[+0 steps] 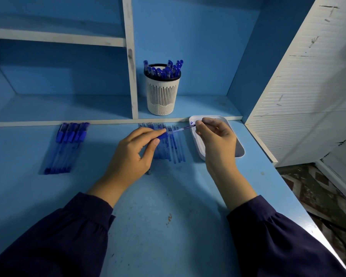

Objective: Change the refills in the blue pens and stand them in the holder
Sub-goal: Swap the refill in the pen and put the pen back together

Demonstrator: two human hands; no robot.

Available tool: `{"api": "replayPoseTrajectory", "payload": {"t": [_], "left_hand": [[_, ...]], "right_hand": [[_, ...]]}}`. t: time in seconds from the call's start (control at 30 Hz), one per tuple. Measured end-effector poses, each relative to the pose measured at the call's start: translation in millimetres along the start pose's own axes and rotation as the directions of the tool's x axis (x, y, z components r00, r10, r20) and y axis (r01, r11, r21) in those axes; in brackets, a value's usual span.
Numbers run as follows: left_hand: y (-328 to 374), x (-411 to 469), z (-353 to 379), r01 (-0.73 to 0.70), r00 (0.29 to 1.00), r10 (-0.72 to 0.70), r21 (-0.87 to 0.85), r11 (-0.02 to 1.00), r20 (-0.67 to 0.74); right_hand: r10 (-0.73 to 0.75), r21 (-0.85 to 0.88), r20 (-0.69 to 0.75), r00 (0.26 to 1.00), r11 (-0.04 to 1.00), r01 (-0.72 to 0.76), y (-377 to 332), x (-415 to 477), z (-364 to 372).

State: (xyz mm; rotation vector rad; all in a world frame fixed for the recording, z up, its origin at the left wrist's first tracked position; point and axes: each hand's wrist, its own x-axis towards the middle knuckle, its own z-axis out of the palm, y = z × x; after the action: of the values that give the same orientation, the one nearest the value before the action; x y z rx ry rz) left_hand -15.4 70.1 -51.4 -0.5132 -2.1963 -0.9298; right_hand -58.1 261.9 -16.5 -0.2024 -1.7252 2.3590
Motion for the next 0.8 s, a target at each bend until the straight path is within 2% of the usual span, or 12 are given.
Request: {"api": "replayPoseTrajectory", "payload": {"t": [0.17, 0.37, 0.43, 0.6, 0.7, 0.8], "left_hand": [[-4, 0, 0, 0.011, 1.000, -0.011, -0.001, 1.000, -0.020], [-2, 0, 1, -0.008, 0.999, 0.008, 0.002, 1.000, -0.045], [-2, -1, 0, -0.008, 0.998, 0.008, 0.003, 1.000, -0.068], [-2, -3, -3, -0.006, 0.998, 0.009, 0.038, 0.999, -0.064], [-2, -4, -6, -0.009, 0.998, 0.011, 0.040, 0.999, -0.064], [0, -5, -9, 0.001, 0.998, 0.001, 0.037, 0.999, -0.057]], "right_hand": [[-0.205, -0.086, 0.029, 0.978, 0.974, 0.207, -8, -8, 1], [-0.357, -0.172, 0.284, 0.890, 0.894, 0.413, -2, -24, 10], [-0.355, -0.187, 0.311, 0.882, 0.887, 0.423, 2, -27, 12], [-0.330, -0.208, 0.273, 0.904, 0.897, 0.390, 7, -22, 11], [-0.356, -0.216, 0.331, 0.874, 0.873, 0.437, 4, -23, 10], [-0.312, -0.161, 0.382, 0.870, 0.904, 0.395, 1, -24, 9]]}}
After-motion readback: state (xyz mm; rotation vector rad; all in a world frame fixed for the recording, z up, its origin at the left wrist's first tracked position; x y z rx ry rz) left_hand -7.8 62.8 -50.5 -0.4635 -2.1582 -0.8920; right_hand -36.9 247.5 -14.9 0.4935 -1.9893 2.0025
